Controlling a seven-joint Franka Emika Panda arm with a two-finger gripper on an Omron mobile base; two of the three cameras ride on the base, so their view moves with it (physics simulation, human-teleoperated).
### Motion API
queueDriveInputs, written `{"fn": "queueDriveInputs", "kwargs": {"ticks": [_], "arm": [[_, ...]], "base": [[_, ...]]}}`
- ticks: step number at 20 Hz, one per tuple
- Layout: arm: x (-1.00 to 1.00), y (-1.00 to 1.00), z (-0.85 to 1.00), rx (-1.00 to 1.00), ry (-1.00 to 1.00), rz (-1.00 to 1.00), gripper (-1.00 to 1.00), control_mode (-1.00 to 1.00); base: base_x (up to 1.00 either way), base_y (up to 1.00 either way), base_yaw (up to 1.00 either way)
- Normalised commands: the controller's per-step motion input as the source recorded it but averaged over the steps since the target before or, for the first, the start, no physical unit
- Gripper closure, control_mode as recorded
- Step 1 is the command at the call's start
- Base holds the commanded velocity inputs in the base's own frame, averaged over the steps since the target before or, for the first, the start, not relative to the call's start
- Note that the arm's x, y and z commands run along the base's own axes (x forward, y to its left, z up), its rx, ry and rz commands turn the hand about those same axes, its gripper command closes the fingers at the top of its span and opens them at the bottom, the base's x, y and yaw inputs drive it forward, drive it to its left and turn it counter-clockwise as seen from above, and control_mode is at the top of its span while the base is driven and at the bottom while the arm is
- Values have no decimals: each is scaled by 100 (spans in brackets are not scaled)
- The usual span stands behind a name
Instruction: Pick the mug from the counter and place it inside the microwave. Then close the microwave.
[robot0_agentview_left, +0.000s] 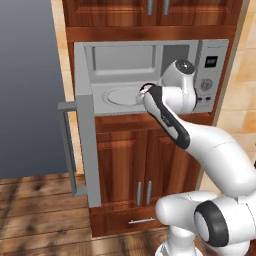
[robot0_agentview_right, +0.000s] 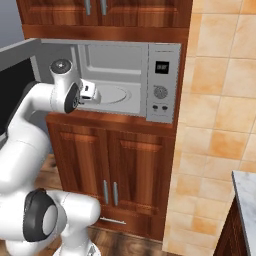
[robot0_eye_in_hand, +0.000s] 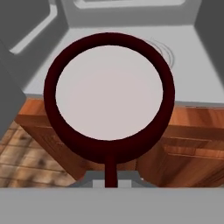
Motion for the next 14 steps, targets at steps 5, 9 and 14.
{"fn": "queueDriveInputs", "kwargs": {"ticks": [5, 9, 14], "arm": [[32, 0, 0, 0, 0, 0, 100, -100], [29, 0, 0, 0, 0, 0, 100, -100], [45, 0, 0, 0, 6, 0, 100, -100]], "base": [[0, 0, 0], [0, 0, 0], [0, 0, 0]]}}
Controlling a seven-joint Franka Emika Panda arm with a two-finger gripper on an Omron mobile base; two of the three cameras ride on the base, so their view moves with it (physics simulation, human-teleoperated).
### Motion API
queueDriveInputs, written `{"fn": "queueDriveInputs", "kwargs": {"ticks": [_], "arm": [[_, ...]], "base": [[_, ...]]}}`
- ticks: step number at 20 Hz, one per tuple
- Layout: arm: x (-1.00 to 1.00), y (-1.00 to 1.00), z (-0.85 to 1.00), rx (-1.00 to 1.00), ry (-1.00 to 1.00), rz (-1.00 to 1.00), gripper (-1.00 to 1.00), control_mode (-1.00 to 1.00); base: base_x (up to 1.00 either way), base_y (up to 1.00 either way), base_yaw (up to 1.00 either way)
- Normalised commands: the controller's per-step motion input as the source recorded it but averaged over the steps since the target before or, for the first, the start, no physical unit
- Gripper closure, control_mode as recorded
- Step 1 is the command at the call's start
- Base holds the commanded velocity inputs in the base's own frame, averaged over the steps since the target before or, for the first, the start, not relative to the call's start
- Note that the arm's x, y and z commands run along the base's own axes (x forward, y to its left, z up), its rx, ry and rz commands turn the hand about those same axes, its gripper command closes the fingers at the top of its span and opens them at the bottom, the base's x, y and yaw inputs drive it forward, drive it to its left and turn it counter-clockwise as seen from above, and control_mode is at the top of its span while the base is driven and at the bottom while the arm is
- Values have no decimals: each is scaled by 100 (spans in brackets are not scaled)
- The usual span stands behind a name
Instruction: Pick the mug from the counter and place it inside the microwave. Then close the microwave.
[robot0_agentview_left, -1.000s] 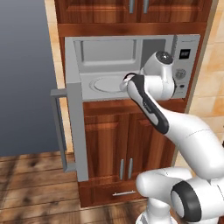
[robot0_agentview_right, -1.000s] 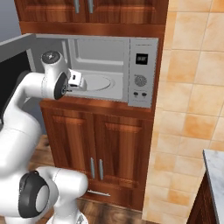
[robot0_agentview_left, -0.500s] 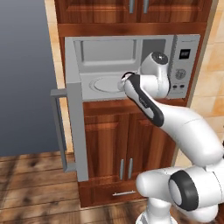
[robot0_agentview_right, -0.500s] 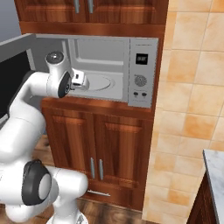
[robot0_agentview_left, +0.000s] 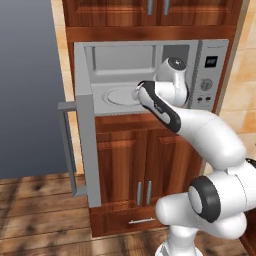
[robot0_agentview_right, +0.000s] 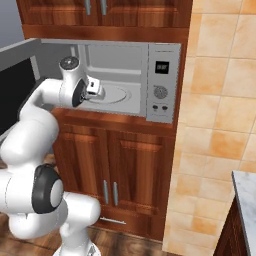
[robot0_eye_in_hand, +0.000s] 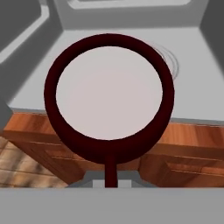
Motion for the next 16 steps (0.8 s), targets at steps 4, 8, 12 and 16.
{"fn": "queueDriveInputs", "kwargs": {"ticks": [4, 8, 12, 16], "arm": [[47, 0, 0, 0, 5, 0, 100, -100], [41, 0, -1, 0, 3, 0, 100, -100], [22, 1, -12, 0, 0, 0, 100, -100], [14, 3, -15, -1, 0, 0, 100, -100]], "base": [[0, 0, 0], [0, 0, 0], [0, 0, 0], [0, 0, 0]]}}
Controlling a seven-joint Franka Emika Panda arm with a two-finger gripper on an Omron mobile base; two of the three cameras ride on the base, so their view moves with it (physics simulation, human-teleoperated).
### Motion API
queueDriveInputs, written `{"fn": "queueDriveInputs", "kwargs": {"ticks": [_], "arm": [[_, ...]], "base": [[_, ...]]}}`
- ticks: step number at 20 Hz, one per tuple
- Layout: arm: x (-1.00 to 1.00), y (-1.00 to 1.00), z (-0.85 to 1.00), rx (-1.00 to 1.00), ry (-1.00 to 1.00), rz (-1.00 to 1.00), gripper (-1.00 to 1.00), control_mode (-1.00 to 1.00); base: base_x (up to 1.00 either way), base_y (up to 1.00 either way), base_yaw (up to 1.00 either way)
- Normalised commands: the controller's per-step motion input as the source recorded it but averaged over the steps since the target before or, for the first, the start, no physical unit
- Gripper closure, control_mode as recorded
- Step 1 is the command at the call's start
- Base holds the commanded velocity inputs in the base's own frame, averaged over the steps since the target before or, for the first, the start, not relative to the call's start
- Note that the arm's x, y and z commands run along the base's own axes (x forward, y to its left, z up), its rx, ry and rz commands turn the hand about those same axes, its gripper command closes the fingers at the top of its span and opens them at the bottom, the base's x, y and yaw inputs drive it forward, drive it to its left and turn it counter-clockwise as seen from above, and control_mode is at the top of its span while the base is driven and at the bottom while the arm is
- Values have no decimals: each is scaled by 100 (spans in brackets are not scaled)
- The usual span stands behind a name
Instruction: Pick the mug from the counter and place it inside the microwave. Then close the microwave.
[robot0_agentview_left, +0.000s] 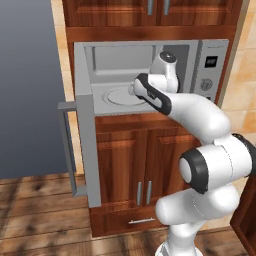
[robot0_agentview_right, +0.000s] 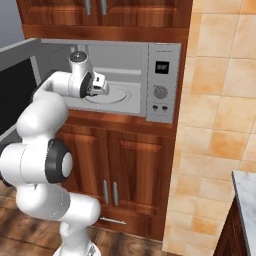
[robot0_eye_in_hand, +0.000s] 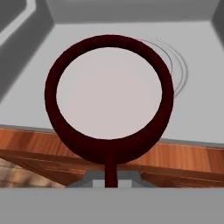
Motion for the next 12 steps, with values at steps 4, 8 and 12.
{"fn": "queueDriveInputs", "kwargs": {"ticks": [4, 8, 12], "arm": [[18, 0, -21, 0, 0, 0, 100, -100], [21, 0, -24, -4, 0, 0, 100, -100], [11, 2, -21, -7, 0, 0, 100, -100]], "base": [[0, 0, 0], [0, 0, 0], [0, 0, 0]]}}
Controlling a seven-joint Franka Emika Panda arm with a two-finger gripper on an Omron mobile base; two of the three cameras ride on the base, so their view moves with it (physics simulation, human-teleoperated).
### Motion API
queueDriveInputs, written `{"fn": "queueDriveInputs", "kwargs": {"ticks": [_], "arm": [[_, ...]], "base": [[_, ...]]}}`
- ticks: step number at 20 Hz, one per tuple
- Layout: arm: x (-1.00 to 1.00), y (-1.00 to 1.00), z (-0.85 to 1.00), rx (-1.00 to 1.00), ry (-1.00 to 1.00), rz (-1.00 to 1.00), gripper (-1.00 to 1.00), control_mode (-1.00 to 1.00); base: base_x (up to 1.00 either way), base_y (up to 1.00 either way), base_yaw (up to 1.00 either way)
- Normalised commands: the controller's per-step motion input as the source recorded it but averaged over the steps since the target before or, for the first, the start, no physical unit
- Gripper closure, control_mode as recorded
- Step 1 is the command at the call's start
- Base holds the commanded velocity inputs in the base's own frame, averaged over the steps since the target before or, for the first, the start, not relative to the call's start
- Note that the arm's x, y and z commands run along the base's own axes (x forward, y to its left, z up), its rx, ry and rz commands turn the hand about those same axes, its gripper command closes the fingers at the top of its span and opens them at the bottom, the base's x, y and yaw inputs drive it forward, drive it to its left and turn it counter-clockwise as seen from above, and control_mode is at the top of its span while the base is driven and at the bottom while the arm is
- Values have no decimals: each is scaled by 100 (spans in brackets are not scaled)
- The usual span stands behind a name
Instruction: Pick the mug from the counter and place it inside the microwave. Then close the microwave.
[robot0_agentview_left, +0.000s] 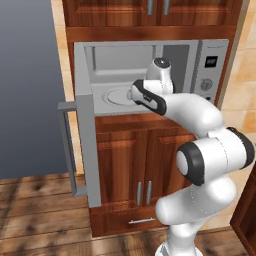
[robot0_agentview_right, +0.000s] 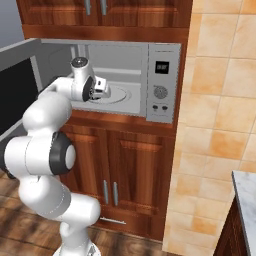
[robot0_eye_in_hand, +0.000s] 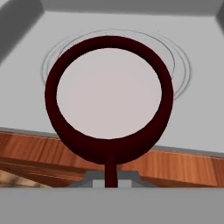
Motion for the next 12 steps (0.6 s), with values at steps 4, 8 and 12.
{"fn": "queueDriveInputs", "kwargs": {"ticks": [4, 8, 12], "arm": [[13, 6, -7, -7, 0, 0, 100, -100], [23, 2, 0, -5, 0, 0, 100, -100], [33, 0, 0, -1, 0, 0, 100, -100]], "base": [[0, 0, 0], [0, 0, 0], [0, 0, 0]]}}
